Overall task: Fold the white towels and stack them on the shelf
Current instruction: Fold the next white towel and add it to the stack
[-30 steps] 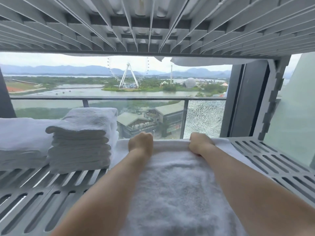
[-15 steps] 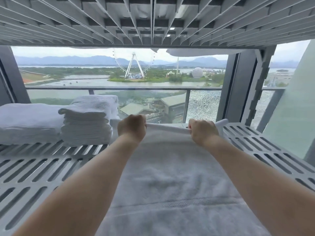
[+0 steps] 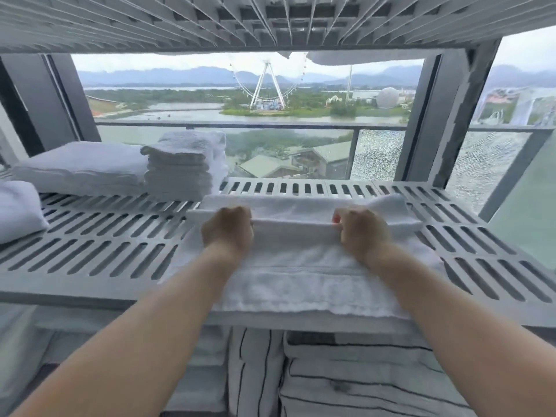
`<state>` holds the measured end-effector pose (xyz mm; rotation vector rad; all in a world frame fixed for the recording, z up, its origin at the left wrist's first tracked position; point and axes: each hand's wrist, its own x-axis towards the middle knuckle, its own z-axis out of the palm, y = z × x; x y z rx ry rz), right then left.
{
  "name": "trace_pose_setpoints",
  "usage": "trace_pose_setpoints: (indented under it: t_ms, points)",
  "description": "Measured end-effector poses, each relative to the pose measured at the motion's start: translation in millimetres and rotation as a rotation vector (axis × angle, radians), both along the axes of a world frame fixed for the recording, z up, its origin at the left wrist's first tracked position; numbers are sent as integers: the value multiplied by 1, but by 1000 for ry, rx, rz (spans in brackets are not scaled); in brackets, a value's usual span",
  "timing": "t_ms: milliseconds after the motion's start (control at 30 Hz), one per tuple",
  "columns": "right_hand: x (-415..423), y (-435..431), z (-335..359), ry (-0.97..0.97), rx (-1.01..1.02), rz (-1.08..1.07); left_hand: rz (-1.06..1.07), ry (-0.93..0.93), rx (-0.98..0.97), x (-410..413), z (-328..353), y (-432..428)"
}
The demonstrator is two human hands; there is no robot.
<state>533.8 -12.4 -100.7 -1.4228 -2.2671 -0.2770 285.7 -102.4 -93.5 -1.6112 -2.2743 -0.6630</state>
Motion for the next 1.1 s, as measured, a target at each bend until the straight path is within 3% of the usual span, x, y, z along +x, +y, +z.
trace_pose_setpoints:
  t_ms: [300, 467, 600, 733, 1100]
  points:
    - [20, -16, -3, 21, 91, -344, 87, 19, 95, 8, -17, -14]
    - [21, -19, -1, 16, 283, -258, 115, 23, 98, 5, -19, -9]
    - [20, -21, -6, 31, 110, -236, 66, -61, 73, 4, -20, -10]
    - [21, -20, -7, 91, 103, -241, -49, -189, 122, 5, -18, -12]
    - [24, -19, -7, 169, 103, -269, -56, -155, 160, 7, -14, -17]
